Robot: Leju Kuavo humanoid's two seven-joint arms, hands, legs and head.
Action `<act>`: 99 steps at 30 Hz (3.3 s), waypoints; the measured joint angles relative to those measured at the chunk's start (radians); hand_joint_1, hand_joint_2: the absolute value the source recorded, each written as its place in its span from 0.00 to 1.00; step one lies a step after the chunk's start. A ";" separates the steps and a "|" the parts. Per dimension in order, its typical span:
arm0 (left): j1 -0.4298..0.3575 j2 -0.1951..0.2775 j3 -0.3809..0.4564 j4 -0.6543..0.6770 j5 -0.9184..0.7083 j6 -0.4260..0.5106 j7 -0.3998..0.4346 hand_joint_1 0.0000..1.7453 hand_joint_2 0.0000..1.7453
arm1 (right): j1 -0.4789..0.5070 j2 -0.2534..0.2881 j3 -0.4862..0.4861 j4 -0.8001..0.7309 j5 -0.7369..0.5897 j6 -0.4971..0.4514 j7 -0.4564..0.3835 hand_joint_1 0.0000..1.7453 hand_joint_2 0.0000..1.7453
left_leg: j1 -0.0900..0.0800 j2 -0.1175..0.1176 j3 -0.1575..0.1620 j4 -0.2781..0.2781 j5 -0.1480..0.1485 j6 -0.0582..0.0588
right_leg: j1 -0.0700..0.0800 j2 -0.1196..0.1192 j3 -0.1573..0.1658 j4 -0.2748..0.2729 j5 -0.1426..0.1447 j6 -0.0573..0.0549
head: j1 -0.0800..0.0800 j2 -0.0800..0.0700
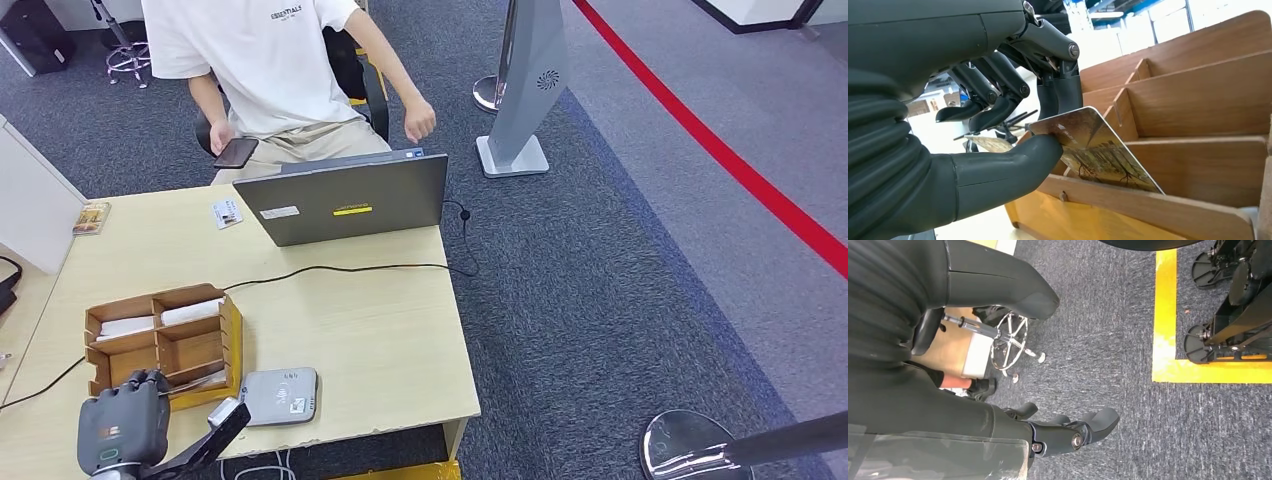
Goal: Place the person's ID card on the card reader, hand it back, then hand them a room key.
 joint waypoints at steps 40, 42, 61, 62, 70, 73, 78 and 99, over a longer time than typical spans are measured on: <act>-0.231 0.037 -0.094 -0.298 0.076 -0.113 -0.027 1.00 1.00 | -0.002 0.000 0.017 0.002 0.001 0.000 -0.008 0.00 1.00 | 0.000 0.000 0.000 0.000 0.001 0.000 | 0.000 -0.001 0.000 0.000 0.001 -0.001 | 0.000 0.000; -0.267 0.046 -0.103 -0.311 0.088 -0.127 -0.019 1.00 1.00 | -0.002 0.000 0.019 0.002 0.001 0.001 -0.008 0.00 1.00 | 0.000 0.000 0.000 0.000 0.001 0.000 | 0.000 -0.001 0.000 0.000 0.001 -0.001 | 0.000 0.000; -0.497 0.148 -0.049 -0.169 -0.074 0.003 -0.011 1.00 1.00 | -0.013 0.004 0.059 0.002 0.037 0.020 0.036 0.00 1.00 | 0.000 0.000 0.000 0.000 0.001 0.000 | 0.000 0.000 -0.001 0.000 0.001 -0.001 | 0.000 0.000; -0.498 0.149 -0.042 -0.162 -0.077 0.006 -0.012 1.00 1.00 | -0.013 0.005 0.062 0.002 0.037 0.020 0.037 0.00 1.00 | 0.000 0.000 0.000 0.000 0.001 0.000 | 0.000 0.000 -0.001 0.000 0.001 -0.001 | 0.000 0.000; -0.497 0.154 -0.009 -0.133 -0.074 0.010 -0.015 0.00 1.00 | -0.012 0.006 0.068 0.002 0.036 0.017 0.029 0.00 1.00 | 0.000 0.000 0.000 0.000 0.001 0.000 | 0.000 0.000 -0.001 0.000 0.001 -0.001 | 0.000 0.000; -0.497 0.154 -0.002 -0.130 -0.071 0.010 -0.015 0.00 1.00 | -0.012 0.007 0.068 0.002 0.036 0.017 0.025 0.00 1.00 | 0.000 0.000 0.000 0.000 0.001 0.000 | 0.000 0.000 -0.001 0.000 0.001 -0.001 | 0.000 0.000; -0.494 0.154 0.007 -0.127 -0.063 0.015 -0.015 0.00 1.00 | -0.011 0.009 0.068 0.002 0.036 0.014 0.024 0.00 1.00 | 0.000 0.000 0.000 0.000 0.001 0.000 | 0.000 0.000 -0.001 0.000 0.001 -0.001 | 0.000 0.000; -0.358 0.283 0.246 -0.087 0.035 0.051 -0.019 0.00 1.00 | -0.006 0.010 0.067 0.002 0.014 0.014 0.035 0.00 1.00 | 0.001 0.007 0.000 -0.001 0.000 -0.002 | 0.001 0.007 -0.002 0.002 0.000 -0.002 | 0.000 0.000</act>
